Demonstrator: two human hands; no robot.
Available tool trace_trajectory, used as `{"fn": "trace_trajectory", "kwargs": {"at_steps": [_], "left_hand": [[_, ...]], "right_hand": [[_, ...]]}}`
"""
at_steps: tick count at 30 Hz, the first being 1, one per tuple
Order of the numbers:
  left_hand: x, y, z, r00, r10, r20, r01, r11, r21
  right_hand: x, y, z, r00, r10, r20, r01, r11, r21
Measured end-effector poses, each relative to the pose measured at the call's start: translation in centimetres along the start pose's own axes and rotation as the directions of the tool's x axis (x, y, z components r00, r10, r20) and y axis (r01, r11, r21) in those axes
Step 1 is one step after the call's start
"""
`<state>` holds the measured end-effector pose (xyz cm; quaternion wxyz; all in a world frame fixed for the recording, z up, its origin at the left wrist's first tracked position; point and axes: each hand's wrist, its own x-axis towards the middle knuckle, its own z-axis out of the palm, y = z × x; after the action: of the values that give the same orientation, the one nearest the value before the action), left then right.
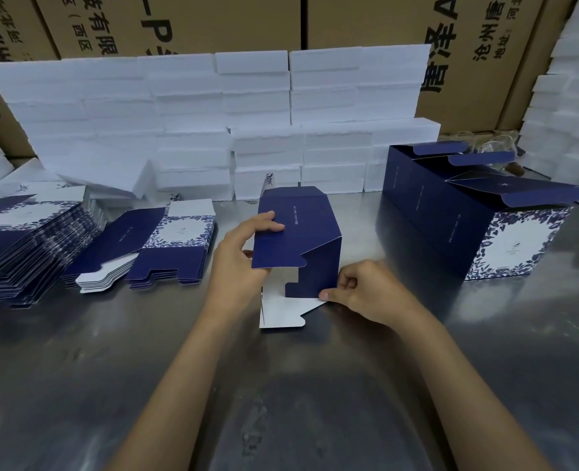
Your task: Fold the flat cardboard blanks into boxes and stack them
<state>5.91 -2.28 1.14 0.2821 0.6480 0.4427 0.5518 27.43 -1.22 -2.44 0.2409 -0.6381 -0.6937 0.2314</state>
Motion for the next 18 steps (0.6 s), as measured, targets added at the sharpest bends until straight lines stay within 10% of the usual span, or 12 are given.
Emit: {"fn": "trace_trajectory", "kwargs": {"at_steps": [18], "left_hand": [[0.14,-0.24,0.04,1.000,0.018,0.012,-0.018,1.000,0.016]], "right_hand": [[-0.29,-0.38,-0.17,0.999,-0.049,-0.011,0.050,0.998,0.049]]}}
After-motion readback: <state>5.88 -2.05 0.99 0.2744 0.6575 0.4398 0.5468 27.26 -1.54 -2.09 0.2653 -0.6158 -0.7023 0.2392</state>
